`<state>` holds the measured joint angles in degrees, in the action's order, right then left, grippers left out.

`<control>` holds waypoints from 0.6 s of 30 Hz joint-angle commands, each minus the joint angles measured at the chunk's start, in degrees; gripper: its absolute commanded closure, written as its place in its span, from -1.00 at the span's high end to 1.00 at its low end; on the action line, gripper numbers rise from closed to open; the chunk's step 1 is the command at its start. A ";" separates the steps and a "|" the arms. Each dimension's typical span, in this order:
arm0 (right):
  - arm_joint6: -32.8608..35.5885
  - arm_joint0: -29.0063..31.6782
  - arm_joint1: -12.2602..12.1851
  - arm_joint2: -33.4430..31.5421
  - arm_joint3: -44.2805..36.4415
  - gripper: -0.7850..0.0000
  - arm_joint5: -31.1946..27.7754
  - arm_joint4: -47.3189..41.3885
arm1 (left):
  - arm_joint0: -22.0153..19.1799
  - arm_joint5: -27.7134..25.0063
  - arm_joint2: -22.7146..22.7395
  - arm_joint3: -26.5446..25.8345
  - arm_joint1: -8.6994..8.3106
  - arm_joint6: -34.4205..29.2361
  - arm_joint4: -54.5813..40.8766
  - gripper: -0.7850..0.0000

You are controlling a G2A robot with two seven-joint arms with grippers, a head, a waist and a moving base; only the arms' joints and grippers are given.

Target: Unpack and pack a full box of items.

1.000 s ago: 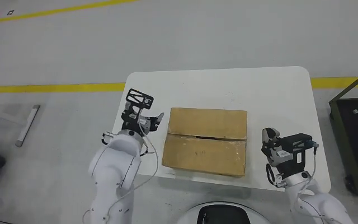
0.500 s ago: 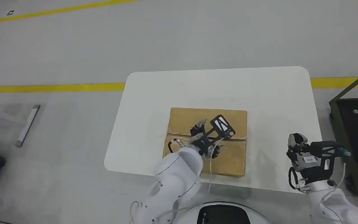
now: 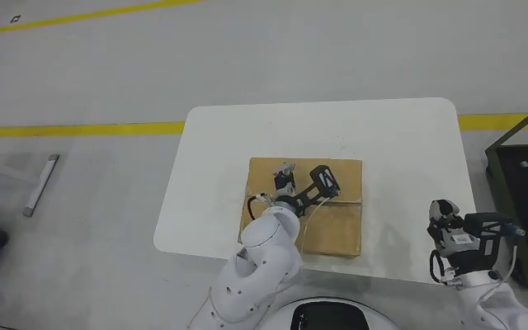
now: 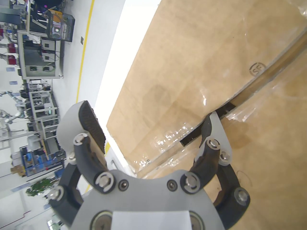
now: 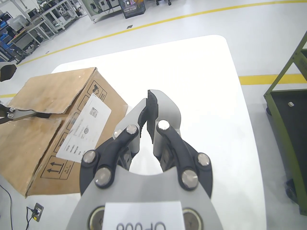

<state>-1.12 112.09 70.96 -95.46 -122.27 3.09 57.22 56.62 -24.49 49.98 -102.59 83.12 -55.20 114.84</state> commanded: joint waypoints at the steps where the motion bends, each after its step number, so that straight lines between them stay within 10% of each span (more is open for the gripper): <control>1: -0.05 0.10 0.07 -0.01 -0.07 -1.00 0.08 -0.16 | 0.19 -0.27 0.03 0.25 0.04 0.41 0.45 -0.55; 4: -0.05 0.26 0.15 0.13 0.01 -1.00 0.00 -0.02 | 0.64 -1.35 -0.08 0.14 0.00 0.78 1.83 -0.99; 6: 0.04 0.26 0.21 0.25 0.07 -1.00 -0.04 0.13 | 1.13 -1.38 0.14 -0.26 0.02 0.98 1.91 -0.69; 9: 0.21 0.11 0.30 0.44 0.11 -1.00 0.05 0.18 | 1.74 -2.08 0.04 -1.05 0.10 0.91 1.99 0.58; 11: 0.34 -0.09 0.34 0.57 0.16 -1.00 0.00 0.31 | 1.91 -2.67 0.25 -1.09 0.18 0.78 1.39 0.92; 18: 0.83 -0.76 0.52 1.13 0.19 -1.00 0.12 0.78 | 0.97 -4.78 -0.22 -0.29 0.54 1.43 1.95 1.00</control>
<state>-0.32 111.39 71.46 -94.37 -122.13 3.21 57.97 57.73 -29.17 49.83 -103.00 83.59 -53.83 116.79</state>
